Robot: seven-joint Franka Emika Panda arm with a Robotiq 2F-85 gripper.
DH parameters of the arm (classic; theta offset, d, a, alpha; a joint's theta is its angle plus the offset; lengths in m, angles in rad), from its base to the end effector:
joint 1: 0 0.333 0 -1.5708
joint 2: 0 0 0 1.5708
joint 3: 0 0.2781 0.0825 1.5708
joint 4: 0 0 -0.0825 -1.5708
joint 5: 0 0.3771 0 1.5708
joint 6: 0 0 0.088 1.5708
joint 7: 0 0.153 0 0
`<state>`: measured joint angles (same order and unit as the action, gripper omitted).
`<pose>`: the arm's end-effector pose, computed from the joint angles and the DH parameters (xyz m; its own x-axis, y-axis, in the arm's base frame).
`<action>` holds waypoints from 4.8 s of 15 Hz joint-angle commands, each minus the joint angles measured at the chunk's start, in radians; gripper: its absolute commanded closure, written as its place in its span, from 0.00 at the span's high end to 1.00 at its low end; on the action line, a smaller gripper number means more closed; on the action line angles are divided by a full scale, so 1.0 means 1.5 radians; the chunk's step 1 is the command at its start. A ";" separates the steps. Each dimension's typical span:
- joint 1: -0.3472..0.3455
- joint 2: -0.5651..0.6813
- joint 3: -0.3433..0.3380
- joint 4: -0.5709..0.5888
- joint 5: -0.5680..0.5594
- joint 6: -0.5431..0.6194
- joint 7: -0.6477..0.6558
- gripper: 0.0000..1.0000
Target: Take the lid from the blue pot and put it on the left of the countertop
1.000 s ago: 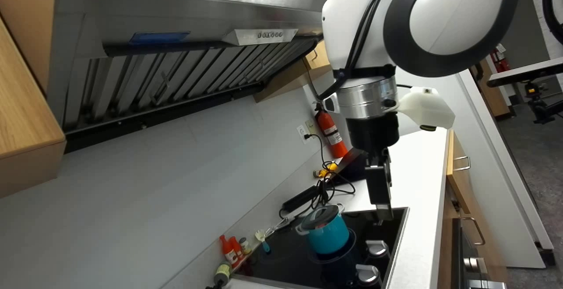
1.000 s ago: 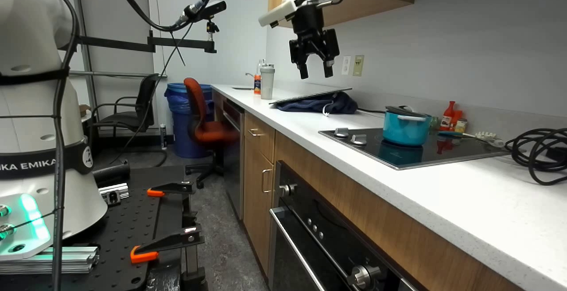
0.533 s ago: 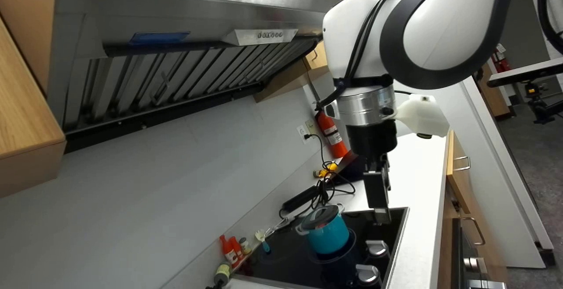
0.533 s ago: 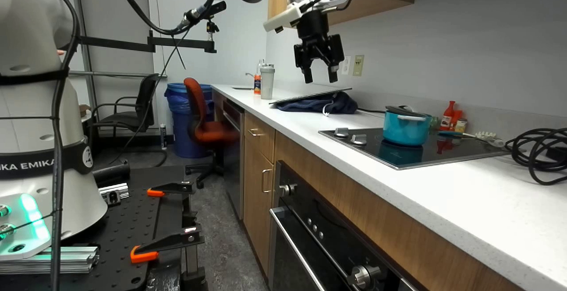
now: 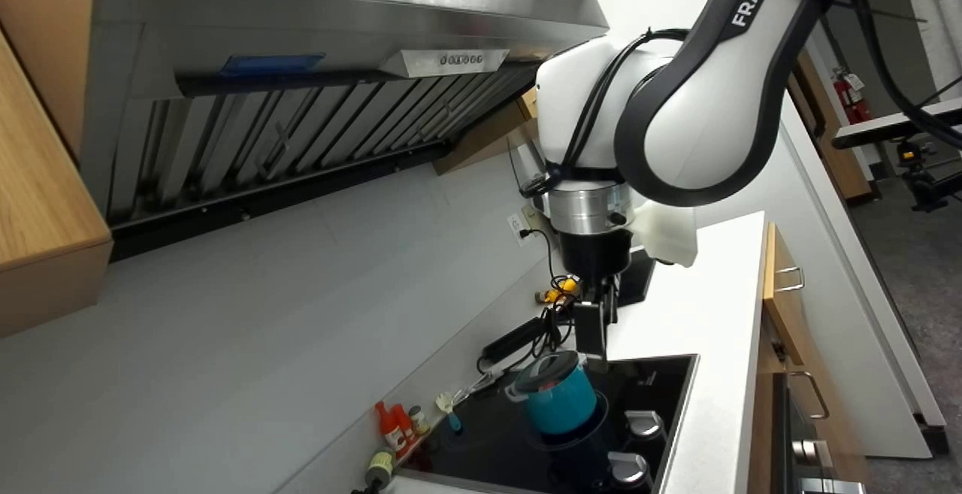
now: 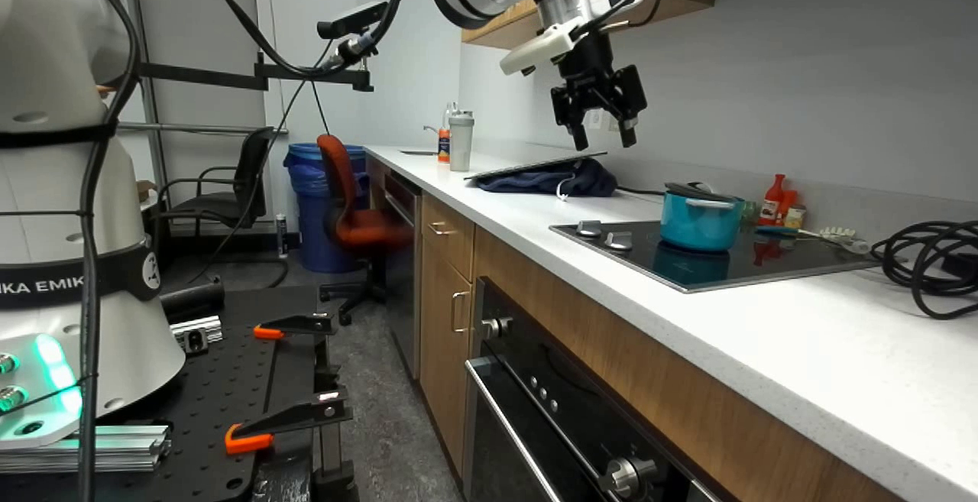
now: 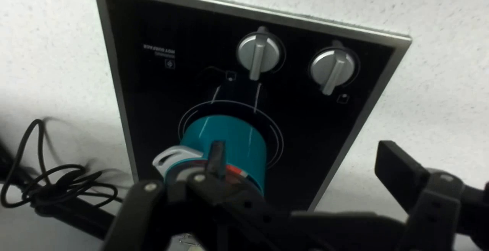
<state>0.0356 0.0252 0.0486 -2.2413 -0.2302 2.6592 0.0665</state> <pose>0.5694 0.0497 0.3228 0.9019 0.2131 0.3758 0.1680 -0.9744 0.1493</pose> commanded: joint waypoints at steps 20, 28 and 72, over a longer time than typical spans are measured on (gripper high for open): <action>0.019 0.066 -0.009 0.075 -0.040 0.054 -0.016 1.00; 0.016 0.150 -0.057 0.149 -0.056 0.070 0.045 1.00; 0.215 0.370 -0.283 0.392 -0.117 -0.009 0.518 0.26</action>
<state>0.3582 0.5671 -0.3756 -1.6850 -0.3642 2.6784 0.8022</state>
